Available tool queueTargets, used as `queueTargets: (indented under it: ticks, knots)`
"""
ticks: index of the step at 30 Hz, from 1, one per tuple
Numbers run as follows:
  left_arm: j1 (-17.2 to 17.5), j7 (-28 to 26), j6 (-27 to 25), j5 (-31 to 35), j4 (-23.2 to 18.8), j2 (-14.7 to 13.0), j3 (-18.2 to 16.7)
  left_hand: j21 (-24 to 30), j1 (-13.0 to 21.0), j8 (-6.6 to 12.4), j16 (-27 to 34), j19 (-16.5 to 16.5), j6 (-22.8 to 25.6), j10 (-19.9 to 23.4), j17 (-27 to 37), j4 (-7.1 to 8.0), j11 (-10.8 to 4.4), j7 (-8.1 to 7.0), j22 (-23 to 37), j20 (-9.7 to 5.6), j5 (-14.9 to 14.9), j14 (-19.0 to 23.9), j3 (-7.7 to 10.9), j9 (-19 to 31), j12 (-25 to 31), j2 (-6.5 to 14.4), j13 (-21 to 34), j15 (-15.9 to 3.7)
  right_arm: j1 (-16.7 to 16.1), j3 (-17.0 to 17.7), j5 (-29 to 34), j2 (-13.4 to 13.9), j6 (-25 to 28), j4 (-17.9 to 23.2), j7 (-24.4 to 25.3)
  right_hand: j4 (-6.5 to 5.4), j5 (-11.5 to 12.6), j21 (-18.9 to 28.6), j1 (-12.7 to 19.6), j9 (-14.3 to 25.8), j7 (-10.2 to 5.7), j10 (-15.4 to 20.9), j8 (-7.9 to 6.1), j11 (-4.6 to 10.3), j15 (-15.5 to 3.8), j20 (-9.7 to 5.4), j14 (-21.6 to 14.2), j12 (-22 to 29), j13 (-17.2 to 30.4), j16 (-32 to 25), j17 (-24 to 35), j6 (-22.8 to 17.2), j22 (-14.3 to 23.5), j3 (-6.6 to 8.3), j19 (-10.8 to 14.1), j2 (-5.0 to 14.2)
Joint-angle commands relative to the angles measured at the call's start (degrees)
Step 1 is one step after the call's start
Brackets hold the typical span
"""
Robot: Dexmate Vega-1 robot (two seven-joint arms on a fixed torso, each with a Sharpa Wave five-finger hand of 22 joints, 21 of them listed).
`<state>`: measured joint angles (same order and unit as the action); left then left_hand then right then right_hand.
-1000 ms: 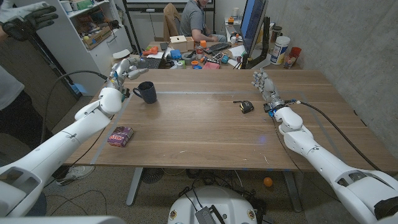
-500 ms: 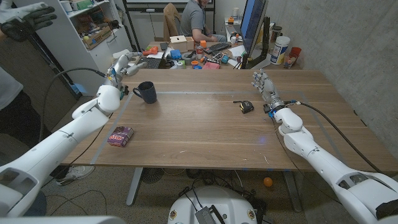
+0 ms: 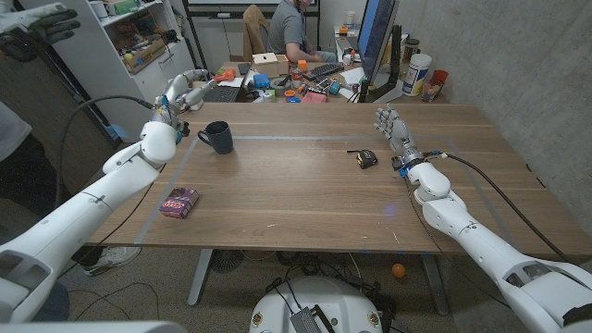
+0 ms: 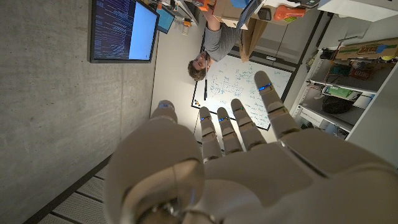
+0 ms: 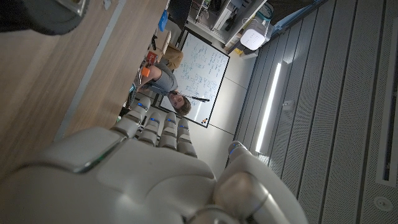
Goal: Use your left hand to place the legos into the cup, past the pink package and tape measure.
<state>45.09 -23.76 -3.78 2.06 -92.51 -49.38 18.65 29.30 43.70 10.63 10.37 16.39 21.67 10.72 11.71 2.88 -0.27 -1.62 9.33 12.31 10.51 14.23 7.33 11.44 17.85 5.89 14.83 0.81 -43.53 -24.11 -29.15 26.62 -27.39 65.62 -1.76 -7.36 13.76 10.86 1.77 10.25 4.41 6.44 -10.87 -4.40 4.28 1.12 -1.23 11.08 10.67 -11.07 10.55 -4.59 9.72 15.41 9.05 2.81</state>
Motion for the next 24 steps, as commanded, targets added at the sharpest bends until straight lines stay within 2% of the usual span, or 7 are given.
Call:
queueTargets:
  ticks: [1, 6, 9, 12, 19, 24]
  knots:
    - [0.5, 0.9, 1.9, -1.0, -0.7, -0.4, -1.2, -1.6, -1.5, -0.35, -0.2, -0.8, -1.9, -0.7, -0.7, 0.69, 1.32, 0.29, 0.1, 0.05, 0.6, -2.0, -0.22, -0.3, -1.1, 0.1, -0.7, 1.27, -2.2, 0.3, 0.7, 1.3, 1.6, 4.3, 2.1, -0.14, 0.4, 0.3, 0.1, 0.1, -0.07, 0.0, 0.02, -0.16, 0.19, -0.15, -0.4, 0.0, 0.2, 0.1, 0.1, 0.0, 0.2, -0.21, 0.2, -0.05]
    - [0.4, 1.8, 3.9, -1.2, -0.3, -0.9, -1.6, -3.2, -2.8, -0.45, -0.3, -1.1, -3.2, -2.3, -1.3, 1.21, 2.33, 0.92, 0.1, 0.06, 0.9, -4.0, -0.39, -0.5, -2.7, 0.6, -1.7, 2.11, -3.7, 0.4, 1.7, 2.1, 2.9, 7.2, 4.2, -0.14, 0.4, 0.3, 0.1, 0.1, 0.02, 0.0, 0.0, -0.12, 0.16, -0.12, -0.4, 0.0, 0.2, 0.1, 0.1, 0.0, 0.2, -0.26, 0.2, -0.07]
    - [0.2, 2.7, 4.6, -0.9, -0.4, -1.7, -1.7, -4.2, -3.7, -0.16, 0.0, -1.8, -2.9, -1.9, -1.4, 1.59, 1.79, 0.75, 0.1, 0.08, 1.1, -4.0, -0.65, -0.6, -3.0, 0.7, -2.2, 1.6, -5.0, 0.5, 2.2, 2.3, 3.7, 9.3, 5.8, -0.14, 0.4, 0.3, 0.1, 0.1, 0.05, 0.1, -0.01, -0.19, 0.18, -0.12, -0.3, 0.0, 0.2, 0.1, 0.1, -0.1, 0.2, -0.3, 0.2, -0.1]
    - [0.0, 3.3, 5.8, -1.0, 0.0, -1.9, -1.9, -4.6, -4.1, -0.04, 0.1, -1.9, -2.7, -1.8, -1.4, 1.76, 1.81, 1.33, 0.1, 0.03, 1.1, -4.0, -0.73, -0.7, -3.2, 0.8, -2.4, 1.52, -6.7, 0.5, 3.0, 2.5, 4.1, 11.6, 7.7, -0.15, 0.4, 0.3, 0.1, 0.1, 0.05, 0.0, -0.01, -0.16, 0.24, -0.08, -0.3, 0.0, 0.2, 0.1, 0.1, -0.1, 0.2, -0.35, 0.2, -0.13]
    - [-0.1, 4.7, 7.7, -1.1, 0.5, -2.8, -2.3, -5.5, -4.8, -0.09, 0.2, -1.9, -3.0, -1.9, -1.5, 2.07, 1.35, 0.93, 0.1, -0.03, 1.3, -4.3, -0.81, -0.9, -3.7, 1.2, -3.0, 0.75, -11.9, 1.1, 4.8, 3.6, 4.8, 17.6, 12.0, -0.15, 0.4, 0.3, 0.0, 0.1, 0.12, 0.0, 0.0, -0.18, 0.19, -0.04, -0.3, 0.0, 0.2, 0.1, 0.1, -0.1, 0.2, -0.51, 0.2, -0.26]
    - [-0.8, 5.8, 8.3, -1.1, 0.6, -2.6, -2.0, -5.9, -4.8, 0.02, 0.4, -1.6, -2.8, -1.5, -1.6, 1.86, 1.24, 1.09, 0.1, -0.19, 1.4, -3.8, -0.85, -0.9, -3.9, 1.0, -3.3, -0.03, -16.8, 2.5, 5.6, 4.7, 4.9, 22.1, 15.4, -0.17, 0.4, 0.3, 0.0, 0.1, 0.11, 0.1, -0.02, -0.19, 0.19, -0.08, -0.3, 0.0, 0.2, 0.1, 0.1, -0.1, 0.2, -0.62, 0.2, -0.33]
